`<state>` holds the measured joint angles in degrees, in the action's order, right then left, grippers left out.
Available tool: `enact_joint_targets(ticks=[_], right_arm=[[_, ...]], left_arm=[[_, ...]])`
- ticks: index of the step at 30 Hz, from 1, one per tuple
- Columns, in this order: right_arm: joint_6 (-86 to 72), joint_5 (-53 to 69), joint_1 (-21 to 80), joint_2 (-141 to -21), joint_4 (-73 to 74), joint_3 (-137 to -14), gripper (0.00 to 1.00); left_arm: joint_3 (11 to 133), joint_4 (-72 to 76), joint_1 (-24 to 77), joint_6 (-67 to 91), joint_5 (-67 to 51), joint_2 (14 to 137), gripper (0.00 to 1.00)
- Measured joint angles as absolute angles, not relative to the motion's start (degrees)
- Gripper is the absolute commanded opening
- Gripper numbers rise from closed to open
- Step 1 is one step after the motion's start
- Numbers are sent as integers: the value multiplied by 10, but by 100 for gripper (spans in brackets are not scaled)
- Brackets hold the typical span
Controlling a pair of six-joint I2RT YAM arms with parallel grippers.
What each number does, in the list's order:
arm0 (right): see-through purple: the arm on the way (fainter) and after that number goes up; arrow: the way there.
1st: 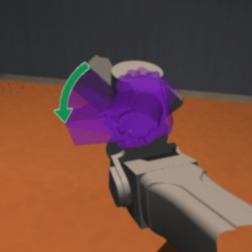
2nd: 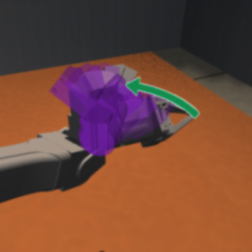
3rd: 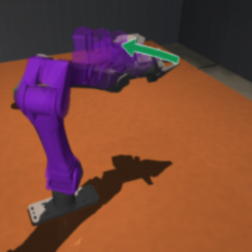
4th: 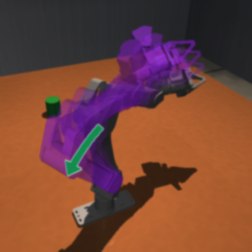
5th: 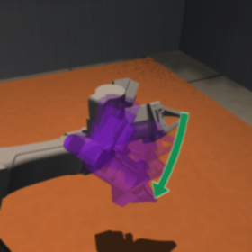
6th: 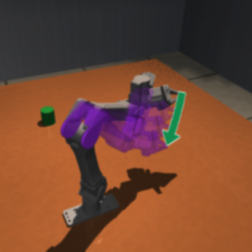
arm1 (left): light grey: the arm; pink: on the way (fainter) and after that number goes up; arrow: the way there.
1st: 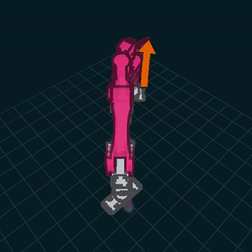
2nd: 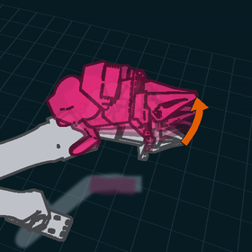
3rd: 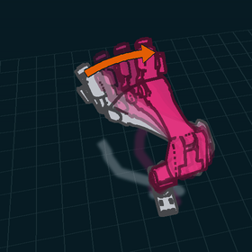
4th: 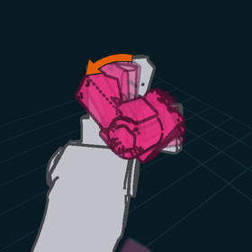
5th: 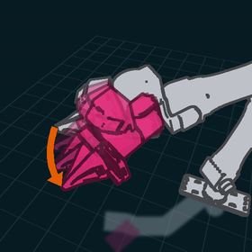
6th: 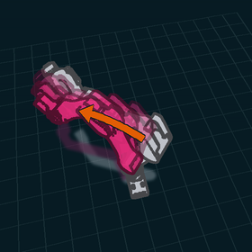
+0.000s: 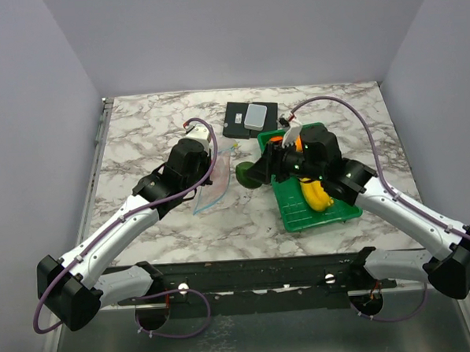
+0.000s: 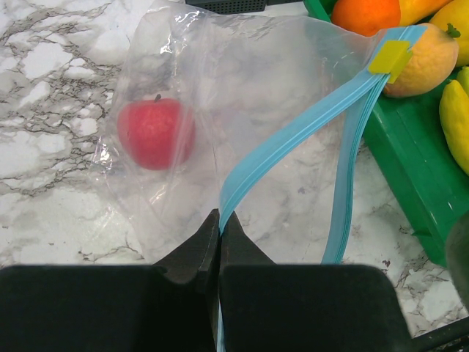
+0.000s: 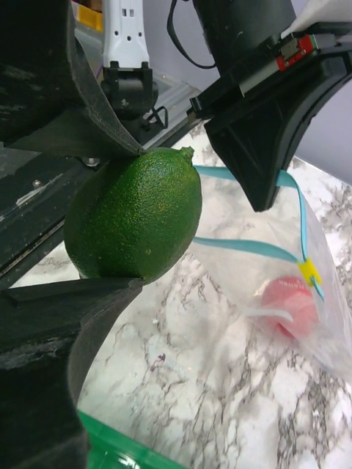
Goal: Place the food in the zip-top bag and seal the zipper
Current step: Place the fake fruit in the zipper food storage bag.
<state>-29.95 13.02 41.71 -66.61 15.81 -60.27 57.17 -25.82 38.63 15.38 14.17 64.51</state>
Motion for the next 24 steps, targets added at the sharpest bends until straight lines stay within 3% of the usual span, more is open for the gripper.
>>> enact_joint_targets(ticks=[24], right_arm=[[-380,99,503,-798,69,-642,25]], left_arm=[[570,-260,380,152,142,645,0]])
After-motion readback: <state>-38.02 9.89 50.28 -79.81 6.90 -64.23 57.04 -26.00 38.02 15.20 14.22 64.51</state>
